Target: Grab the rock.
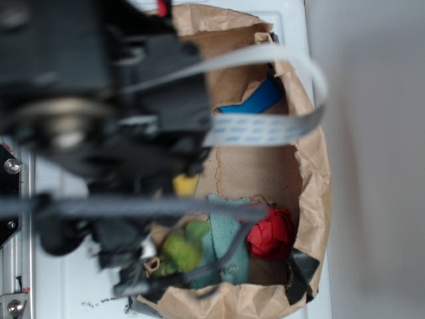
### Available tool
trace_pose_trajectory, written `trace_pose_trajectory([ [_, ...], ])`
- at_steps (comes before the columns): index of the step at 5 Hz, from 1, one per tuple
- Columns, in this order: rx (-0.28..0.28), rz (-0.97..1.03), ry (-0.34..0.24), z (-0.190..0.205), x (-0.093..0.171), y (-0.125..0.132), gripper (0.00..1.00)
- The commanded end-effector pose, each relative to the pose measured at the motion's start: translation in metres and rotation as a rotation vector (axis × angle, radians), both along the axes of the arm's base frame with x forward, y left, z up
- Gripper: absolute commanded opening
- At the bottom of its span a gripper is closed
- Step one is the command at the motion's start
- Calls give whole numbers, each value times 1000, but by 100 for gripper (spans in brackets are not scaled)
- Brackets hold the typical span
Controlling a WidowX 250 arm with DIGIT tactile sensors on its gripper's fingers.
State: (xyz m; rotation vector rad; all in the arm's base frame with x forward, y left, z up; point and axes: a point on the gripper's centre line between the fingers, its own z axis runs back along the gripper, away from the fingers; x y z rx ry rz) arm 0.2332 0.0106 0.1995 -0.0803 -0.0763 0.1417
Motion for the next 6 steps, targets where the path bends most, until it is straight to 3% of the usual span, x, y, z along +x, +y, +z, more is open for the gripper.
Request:
trace_pose_trajectory([
  [1, 36, 38, -76, -6, 31, 24, 100],
  [4, 86, -66, -87, -38, 32, 33, 100],
  [6, 58, -156, -12, -67, 34, 44, 100],
])
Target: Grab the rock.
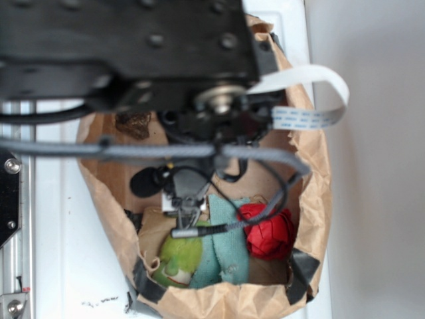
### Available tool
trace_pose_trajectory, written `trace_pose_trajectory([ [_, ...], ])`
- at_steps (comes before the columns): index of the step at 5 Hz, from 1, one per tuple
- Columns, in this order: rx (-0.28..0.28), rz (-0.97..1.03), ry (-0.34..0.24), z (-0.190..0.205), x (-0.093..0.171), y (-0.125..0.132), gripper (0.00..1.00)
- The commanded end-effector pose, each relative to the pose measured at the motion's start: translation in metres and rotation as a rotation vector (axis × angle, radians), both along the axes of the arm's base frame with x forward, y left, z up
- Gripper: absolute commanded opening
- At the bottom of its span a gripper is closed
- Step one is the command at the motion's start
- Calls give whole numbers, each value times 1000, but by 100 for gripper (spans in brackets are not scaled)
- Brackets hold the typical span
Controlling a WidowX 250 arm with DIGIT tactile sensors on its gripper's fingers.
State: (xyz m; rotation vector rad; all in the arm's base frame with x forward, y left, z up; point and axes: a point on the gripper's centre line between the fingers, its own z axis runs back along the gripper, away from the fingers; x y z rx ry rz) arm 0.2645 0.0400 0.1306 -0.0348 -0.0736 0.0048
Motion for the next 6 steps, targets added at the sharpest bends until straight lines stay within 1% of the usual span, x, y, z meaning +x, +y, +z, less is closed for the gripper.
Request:
trace_pose_trajectory([
  [1, 16, -30, 8, -7, 5, 24, 100],
  [2, 65, -44, 10, -9, -1, 27, 100],
  [6, 65, -44, 10, -9, -1, 27, 100],
])
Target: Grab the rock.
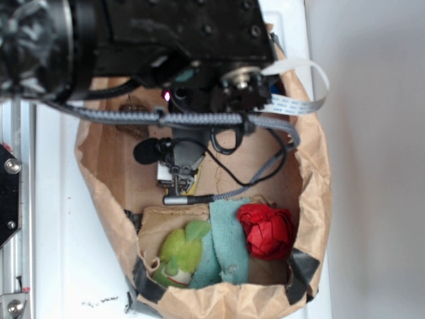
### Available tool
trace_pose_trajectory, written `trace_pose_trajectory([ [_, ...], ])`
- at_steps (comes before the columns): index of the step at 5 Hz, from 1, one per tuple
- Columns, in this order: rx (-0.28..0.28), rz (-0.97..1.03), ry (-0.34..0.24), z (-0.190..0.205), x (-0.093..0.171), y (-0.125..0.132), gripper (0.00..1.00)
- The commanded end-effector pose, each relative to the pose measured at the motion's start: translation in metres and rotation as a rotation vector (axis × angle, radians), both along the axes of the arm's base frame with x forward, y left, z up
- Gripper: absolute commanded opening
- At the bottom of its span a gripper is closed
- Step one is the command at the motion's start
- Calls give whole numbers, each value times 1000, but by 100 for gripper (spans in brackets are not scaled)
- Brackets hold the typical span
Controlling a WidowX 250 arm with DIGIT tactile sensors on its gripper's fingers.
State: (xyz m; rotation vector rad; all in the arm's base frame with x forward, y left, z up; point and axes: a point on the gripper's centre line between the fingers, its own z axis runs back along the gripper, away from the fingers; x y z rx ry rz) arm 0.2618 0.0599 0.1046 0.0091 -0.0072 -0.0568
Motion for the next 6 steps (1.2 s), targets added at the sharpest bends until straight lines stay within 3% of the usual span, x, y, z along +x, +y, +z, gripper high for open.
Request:
trace_pose_trajectory([
  [1, 59, 15, -50, -1, 4, 6, 100],
  [4, 167, -1, -58, -28, 4, 1, 100],
  [6, 186, -41, 9, -30, -4, 2, 100],
])
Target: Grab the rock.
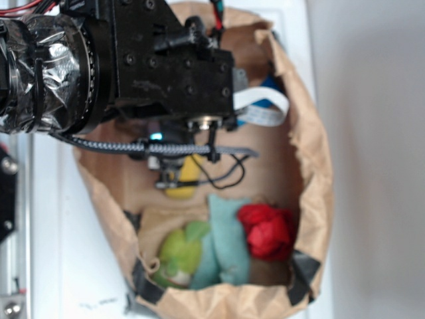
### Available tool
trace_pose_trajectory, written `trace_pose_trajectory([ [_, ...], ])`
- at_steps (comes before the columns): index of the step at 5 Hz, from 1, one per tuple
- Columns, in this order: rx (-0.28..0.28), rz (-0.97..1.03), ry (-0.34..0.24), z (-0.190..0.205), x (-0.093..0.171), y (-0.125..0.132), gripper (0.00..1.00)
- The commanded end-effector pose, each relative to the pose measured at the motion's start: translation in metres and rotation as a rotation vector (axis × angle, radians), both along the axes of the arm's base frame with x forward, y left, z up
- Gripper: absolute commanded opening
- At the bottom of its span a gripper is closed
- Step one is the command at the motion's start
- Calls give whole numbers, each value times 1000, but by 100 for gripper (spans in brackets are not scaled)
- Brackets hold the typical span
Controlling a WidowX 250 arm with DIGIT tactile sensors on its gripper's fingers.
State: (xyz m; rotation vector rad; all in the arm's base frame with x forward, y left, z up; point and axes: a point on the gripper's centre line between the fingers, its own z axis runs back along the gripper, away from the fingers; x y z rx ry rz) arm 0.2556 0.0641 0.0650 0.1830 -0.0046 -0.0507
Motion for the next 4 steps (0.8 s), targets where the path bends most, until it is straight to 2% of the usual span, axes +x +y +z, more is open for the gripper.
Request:
trace_pose_trajectory([
  [1, 22, -66, 36, 6, 0, 1, 100],
  [4, 41, -87, 45, 3, -2, -1, 100],
])
